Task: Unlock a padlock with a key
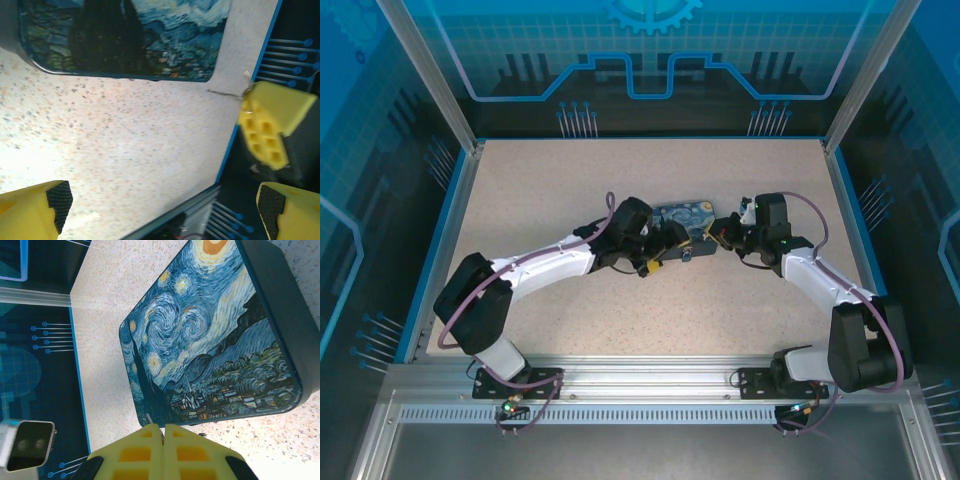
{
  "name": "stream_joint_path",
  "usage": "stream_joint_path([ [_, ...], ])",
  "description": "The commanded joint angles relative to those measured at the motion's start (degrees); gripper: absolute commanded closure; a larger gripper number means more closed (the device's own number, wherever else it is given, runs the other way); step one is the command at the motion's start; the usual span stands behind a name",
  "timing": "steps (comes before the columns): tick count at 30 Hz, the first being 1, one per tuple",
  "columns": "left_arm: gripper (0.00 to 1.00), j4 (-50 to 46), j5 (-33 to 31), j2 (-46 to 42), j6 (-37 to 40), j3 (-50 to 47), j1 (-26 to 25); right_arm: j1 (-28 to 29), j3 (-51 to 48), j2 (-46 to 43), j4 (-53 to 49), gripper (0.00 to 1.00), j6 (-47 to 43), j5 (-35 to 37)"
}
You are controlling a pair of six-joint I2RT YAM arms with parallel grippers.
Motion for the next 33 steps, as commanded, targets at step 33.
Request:
stream_joint_path([
  [33, 0.29, 33.5, -18.4, 16.5, 42.4, -8.5, -6.7, 2.0, 2.5, 2.4, 0.2, 1.00, -0.5, 9.6],
])
